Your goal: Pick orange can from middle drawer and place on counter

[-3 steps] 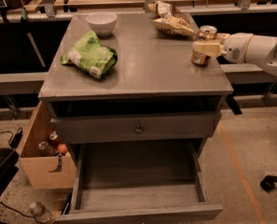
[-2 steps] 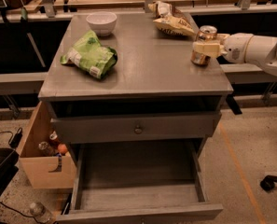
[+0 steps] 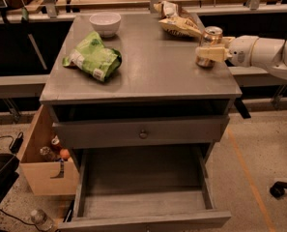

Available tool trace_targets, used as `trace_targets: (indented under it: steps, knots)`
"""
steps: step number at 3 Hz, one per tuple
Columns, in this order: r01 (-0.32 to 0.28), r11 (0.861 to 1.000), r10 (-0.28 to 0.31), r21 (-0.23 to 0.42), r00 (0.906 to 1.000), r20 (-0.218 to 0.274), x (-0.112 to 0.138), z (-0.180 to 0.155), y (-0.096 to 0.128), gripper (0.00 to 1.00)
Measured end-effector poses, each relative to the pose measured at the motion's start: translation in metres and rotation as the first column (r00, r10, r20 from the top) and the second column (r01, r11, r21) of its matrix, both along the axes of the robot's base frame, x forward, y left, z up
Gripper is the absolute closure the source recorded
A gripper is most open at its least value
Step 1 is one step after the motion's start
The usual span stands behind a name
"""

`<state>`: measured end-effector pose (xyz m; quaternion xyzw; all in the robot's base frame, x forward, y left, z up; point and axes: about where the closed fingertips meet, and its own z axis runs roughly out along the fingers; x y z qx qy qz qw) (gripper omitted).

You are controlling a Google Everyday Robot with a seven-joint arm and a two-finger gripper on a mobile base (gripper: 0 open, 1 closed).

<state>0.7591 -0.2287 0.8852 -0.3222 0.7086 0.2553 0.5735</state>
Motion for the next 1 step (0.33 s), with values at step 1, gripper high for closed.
trace_targets:
  steps: [1]
  knots:
    - [-0.005,1.000,0.005,0.001,1.0000,-0.001,0.0008,-0.0009,0.0034,0.00]
